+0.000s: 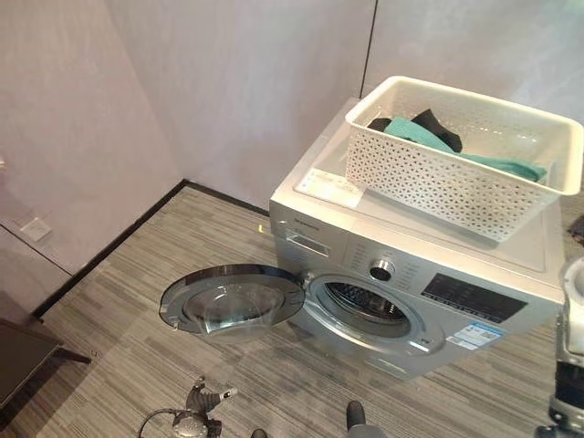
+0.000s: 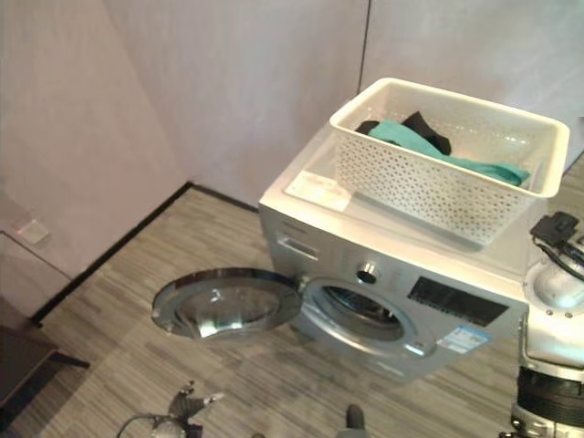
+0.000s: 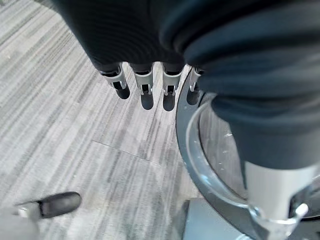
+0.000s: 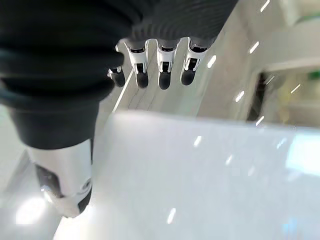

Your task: Grab the laundry basket,head to the washer,open it,put in the laundry and shut it.

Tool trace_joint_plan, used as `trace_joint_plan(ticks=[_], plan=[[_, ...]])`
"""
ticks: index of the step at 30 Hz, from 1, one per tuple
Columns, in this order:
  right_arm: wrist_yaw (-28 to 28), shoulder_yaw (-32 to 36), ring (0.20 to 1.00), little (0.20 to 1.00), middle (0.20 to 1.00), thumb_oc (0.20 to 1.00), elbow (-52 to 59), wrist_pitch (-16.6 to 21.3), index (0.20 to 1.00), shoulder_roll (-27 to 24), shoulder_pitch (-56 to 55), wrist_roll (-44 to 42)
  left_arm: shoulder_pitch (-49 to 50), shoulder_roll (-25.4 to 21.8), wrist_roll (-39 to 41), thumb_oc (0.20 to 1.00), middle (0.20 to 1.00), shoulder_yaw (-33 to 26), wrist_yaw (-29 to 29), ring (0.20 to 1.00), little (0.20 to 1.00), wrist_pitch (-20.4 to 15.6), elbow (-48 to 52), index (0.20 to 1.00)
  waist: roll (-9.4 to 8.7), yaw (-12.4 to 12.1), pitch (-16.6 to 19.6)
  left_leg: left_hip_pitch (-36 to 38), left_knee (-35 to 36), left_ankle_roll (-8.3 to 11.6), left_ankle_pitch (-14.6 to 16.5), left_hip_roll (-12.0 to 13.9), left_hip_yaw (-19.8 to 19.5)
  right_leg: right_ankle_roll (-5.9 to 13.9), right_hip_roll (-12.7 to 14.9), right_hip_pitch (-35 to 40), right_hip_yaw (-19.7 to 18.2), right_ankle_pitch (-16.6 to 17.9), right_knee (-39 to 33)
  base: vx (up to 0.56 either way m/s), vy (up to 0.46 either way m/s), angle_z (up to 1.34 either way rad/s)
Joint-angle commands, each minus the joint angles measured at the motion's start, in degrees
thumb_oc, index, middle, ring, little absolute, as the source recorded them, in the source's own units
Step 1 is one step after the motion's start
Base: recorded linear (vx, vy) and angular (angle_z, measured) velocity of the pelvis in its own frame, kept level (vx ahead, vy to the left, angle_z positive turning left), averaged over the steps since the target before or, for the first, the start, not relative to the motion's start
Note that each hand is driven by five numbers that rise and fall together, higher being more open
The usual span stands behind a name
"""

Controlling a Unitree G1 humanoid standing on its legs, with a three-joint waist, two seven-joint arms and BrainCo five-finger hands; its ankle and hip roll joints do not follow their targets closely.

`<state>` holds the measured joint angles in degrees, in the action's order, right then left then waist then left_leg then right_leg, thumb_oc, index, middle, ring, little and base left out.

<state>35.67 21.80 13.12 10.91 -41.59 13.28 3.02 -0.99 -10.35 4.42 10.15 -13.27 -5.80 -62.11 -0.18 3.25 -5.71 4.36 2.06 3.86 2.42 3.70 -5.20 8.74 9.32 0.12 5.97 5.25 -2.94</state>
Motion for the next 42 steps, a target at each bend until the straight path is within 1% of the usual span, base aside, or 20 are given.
trace_joint_plan(ticks=[1, 3, 5, 7, 8, 9, 10, 11, 12, 13, 14, 15, 17, 18, 20, 24, 28, 30, 34, 42], plan=[[-6.8, -1.7, 1.000, 1.000, 1.000, 1.000, 1.8, 0.7, 1.000, -6.4, 5.7, -1.5, -4.0, -4.2, -0.7, 1.000, 1.000, -0.2, -0.3, 1.000, 1.000, -1.6, -3.6, 1.000, -5.20, -1.4, 0.9, 4.4, -1.8, -4.91, 8.2, -4.1, -2.5, 2.63, 2.2, -10.0, -8.4, 1.5, 6.8, 0.12, -0.233, 0.25], [-12.3, -6.7, 1.000, 1.000, 1.000, 1.000, -0.5, -0.4, 1.000, -12.5, 9.1, -3.2, -4.0, -4.3, -0.2, 1.000, 1.000, 0.2, 0.6, 1.000, 1.000, -1.7, -4.0, 1.000, -5.68, -1.8, 2.0, 4.9, -0.7, -4.01, 7.9, -2.0, -3.2, 1.64, 0.9, -9.1, -6.7, -0.4, 6.6, 0.12, -0.202, 0.28], [-16.8, -10.8, 1.000, 1.000, 1.000, 1.000, -3.7, -1.8, 1.000, -19.2, 12.9, -6.4, -3.8, -4.3, 0.7, 1.000, 1.000, 0.9, 1.9, 1.000, 1.000, -1.8, -4.0, 1.000, -6.22, -1.9, 2.8, 4.9, 0.3, -3.02, 7.0, -0.2, -3.5, 0.95, 0.1, -8.2, -5.1, -1.2, 5.7, 0.10, -0.189, 0.17], [-23.0, -19.0, 1.000, 1.000, 1.000, 1.000, -9.0, -4.2, 1.000, -29.4, 20.7, -6.3, -3.8, -4.9, 1.8, 1.000, 1.000, 1.7, 4.2, 1.000, 1.000, -2.0, -4.1, 1.000, -7.07, -2.2, 3.4, 4.5, 0.9, -2.15, 5.9, 1.0, -3.3, 0.47, -0.5, -7.6, -3.9, -1.1, 4.4, 0.05, -0.129, 0.26], [-22.9, -19.8, 1.000, 1.000, 1.000, 1.000, -9.4, -4.2, 1.000, -29.5, 21.5, -6.3, -3.8, -4.8, 1.8, 1.000, 1.000, 1.5, 4.2, 1.000, 1.000, -2.0, -4.1, 1.000, -6.79, -2.0, 3.5, 4.6, 1.0, -2.20, 6.2, 1.1, -3.3, 0.53, -0.6, -7.5, -3.8, -1.3, 4.4, 0.05, -0.108, 0.18], [-26.6, -26.9, 1.000, 1.000, 1.000, 1.000, -15.6, -5.8, 1.000, -35.6, 28.2, -8.4, -3.6, -5.4, 2.9, 1.000, 1.000, 2.5, 5.8, 1.000, 1.000, -2.1, -3.8, 1.000, -7.56, -2.3, 3.8, 4.5, 1.5, -1.61, 5.6, 2.0, -3.0, 0.31, -1.3, -7.1, -3.2, -1.3, 3.3, 0.06, -0.073, 0.20], [-26.3, -31.3, 1.000, 1.000, 1.000, 1.000, -19.4, -6.4, 1.000, -36.4, 33.1, -8.9, -3.5, -5.4, 3.9, 1.000, 1.000, 3.2, 6.3, 1.000, 1.000, -2.2, -3.8, 1.000, -7.63, -2.3, 3.9, 4.5, 1.8, -1.37, 5.4, 2.4, -2.7, 0.23, -1.6, -6.8, -2.9, -1.3, 2.8, 0.05, -0.085, 0.14], [-26.8, -35.6, 1.000, 1.000, 1.000, 1.000, -22.9, -6.9, 1.000, -35.9, 37.3, -8.4, -3.5, -5.4, 4.7, 1.000, 1.000, 3.6, 6.7, 1.000, 1.000, -2.1, -4.0, 1.000, -7.79, -2.6, 3.9, 4.6, 1.9, -1.25, 5.2, 2.6, -2.4, 0.19, -1.7, -6.6, -2.8, -1.2, 2.4, 0.03, -0.033, 0.18], [-27.1, -42.1, 1.000, 1.000, 1.000, 1.000, -27.6, -7.8, 1.000, -35.5, 44.0, -7.1, -3.7, -5.2, 5.1, 1.000, 1.000, 3.9, 7.0, 1.000, 1.000, -2.0, -4.3, 1.000, -7.66, -2.4, 3.9, 4.5, 2.0, -1.04, 4.9, 2.8, -2.2, 0.06, -1.9, -6.4, -2.7, -1.2, 2.0, 0.02, -0.018, 0.06], [-27.0, -43.8, 1.000, 1.000, 1.000, 1.000, -28.1, -7.7, 1.000, -35.3, 45.6, -7.2, -3.7, -5.0, 5.2, 1.000, 1.000, 3.6, 7.0, 1.000, 1.000, -2.0, -4.3, 1.000, -7.37, -2.2, 3.9, 4.5, 2.0, -1.04, 4.9, 2.8, -2.2, 0.06, -2.0, -6.4, -2.8, -1.2, 1.9, 0.00, 0.000, 0.00], [-27.2, -47.1, 1.000, 1.000, 1.000, 1.000, -32.0, -8.3, 1.000, -34.6, 49.4, -6.3, -3.8, -4.8, 5.3, 1.000, 1.000, 3.9, 7.2, 1.000, 1.000, -2.1, -4.6, 1.000, -7.23, -2.2, 3.9, 4.6, 2.2, -0.95, 4.8, 2.9, -2.1, -0.06, -2.1, -6.2, -2.7, -1.3, 1.7, 0.00, 0.000, 0.00], [-27.1, -51.0, 1.000, 1.000, 1.000, 1.000, -39.5, -9.4, 1.000, -33.5, 54.2, -4.3, -3.6, -4.9, 5.7, 1.000, 1.000, 5.0, 7.6, 1.000, 1.000, -2.2, -4.5, 1.000, -7.26, -2.5, 3.8, 4.3, 2.1, -0.88, 4.8, 2.9, -2.2, -0.16, -2.0, -5.9, -2.3, -1.2, 1.5, 0.00, 0.000, 0.00], [-27.1, -55.3, 1.000, 1.000, 1.000, 1.000, -47.5, -10.6, 1.000, -32.0, 59.3, -2.2, -3.8, -4.8, 5.7, 1.000, 1.000, 5.4, 7.8, 1.000, 1.000, -2.3, -5.1, 1.000, -6.95, -2.7, 3.6, 4.0, 1.8, -0.92, 4.9, 2.7, -2.2, -0.22, -1.7, -5.5, -1.9, -1.3, 1.2, 0.03, 0.031, 0.05], [-28.5, -58.1, 1.000, 1.000, 1.000, 1.000, -53.8, -10.9, 1.000, -31.5, 61.8, -1.8, -3.7, -4.9, 5.5, 1.000, 1.000, 5.6, 8.1, 1.000, 1.000, -2.1, -5.7, 1.000, -6.76, -2.7, 3.4, 4.0, 1.8, -0.83, 4.8, 2.5, -2.2, -0.16, -1.5, -5.2, -1.6, -1.1, 0.9, 0.02, 0.033, 0.06], [-29.0, -59.0, 1.000, 1.000, 1.000, 1.000, -56.7, -11.0, 1.000, -31.5, 62.4, -2.2, -3.5, -4.9, 5.6, 1.000, 1.000, 5.6, 8.2, 1.000, 1.000, -2.2, -5.9, 1.000, -6.61, -2.8, 3.3, 3.9, 1.7, -0.75, 4.6, 2.5, -2.3, -0.15, -1.3, -5.1, -1.4, -1.1, 0.9, 0.01, 0.015, 0.01], [-34.1, -63.6, 1.000, 1.000, 1.000, 1.000, -63.9, -10.6, 1.000, -31.9, 62.2, -0.6, -2.6, -5.6, 5.2, 1.000, 1.000, 5.0, 9.3, 1.000, 1.000, -2.1, -7.6, 1.000, -6.47, -3.0, 3.0, 3.4, 1.7, -0.41, 4.3, 2.2, -2.9, -0.29, -0.8, -5.1, -0.5, -1.6, 1.4, 0.04, 0.010, 0.04], [-36.9, -65.5, 1.000, 1.000, 1.000, 1.000, -67.7, -10.4, 1.000, -30.3, 60.8, 1.0, -2.3, -5.9, 5.4, 1.000, 1.000, 3.8, 9.7, 1.000, 1.000, -1.9, -8.9, 1.000, -6.46, -3.2, 2.8, 3.1, 1.7, -0.12, 4.2, 2.4, -3.2, -0.53, -0.8, -5.3, -0.1, -1.9, 1.6, 0.03, -0.007, 0.00], [-37.3, -66.2, 1.000, 1.000, 1.000, 1.000, -70.7, -10.7, 1.000, -28.5, 60.2, 3.3, -2.0, -6.3, 6.4, 1.000, 1.000, 2.2, 9.7, 1.000, 1.000, -1.9, -9.8, 1.000, -6.43, -3.7, 2.5, 2.8, 1.7, 0.18, 3.7, 2.7, -3.2, -0.71, -1.1, -5.3, 0.2, -2.2, 1.4, 0.08, -0.054, -0.02], [-38.2, -66.5, 1.000, 1.000, 1.000, 1.000, -74.6, -10.3, 1.000, -26.9, 59.5, 3.7, -1.7, -6.6, 7.8, 1.000, 1.000, 1.5, 9.9, 1.000, 1.000, -2.1, -9.8, 1.000, -6.40, -4.5, 2.4, 2.0, 1.8, 0.78, 2.5, 3.3, -3.4, -0.98, -1.8, -5.2, 0.9, -2.5, 0.3, 0.06, -0.064, 0.02], [-39.4, -68.1, 1.000, 1.000, 1.000, 1.000, -75.4, -10.0, 1.000, -25.9, 60.1, 3.0, -1.7, -6.8, 11.1, 1.000, 1.000, 0.8, 9.8, 1.000, 1.000, -2.8, -8.2, 1.000, -6.24, -5.4, 1.5, 0.1, 1.8, 1.82, 0.2, 4.6, -4.4, -1.73, -2.9, -5.4, 2.0, -3.2, -0.8, 0.04, -0.071, 0.12]])
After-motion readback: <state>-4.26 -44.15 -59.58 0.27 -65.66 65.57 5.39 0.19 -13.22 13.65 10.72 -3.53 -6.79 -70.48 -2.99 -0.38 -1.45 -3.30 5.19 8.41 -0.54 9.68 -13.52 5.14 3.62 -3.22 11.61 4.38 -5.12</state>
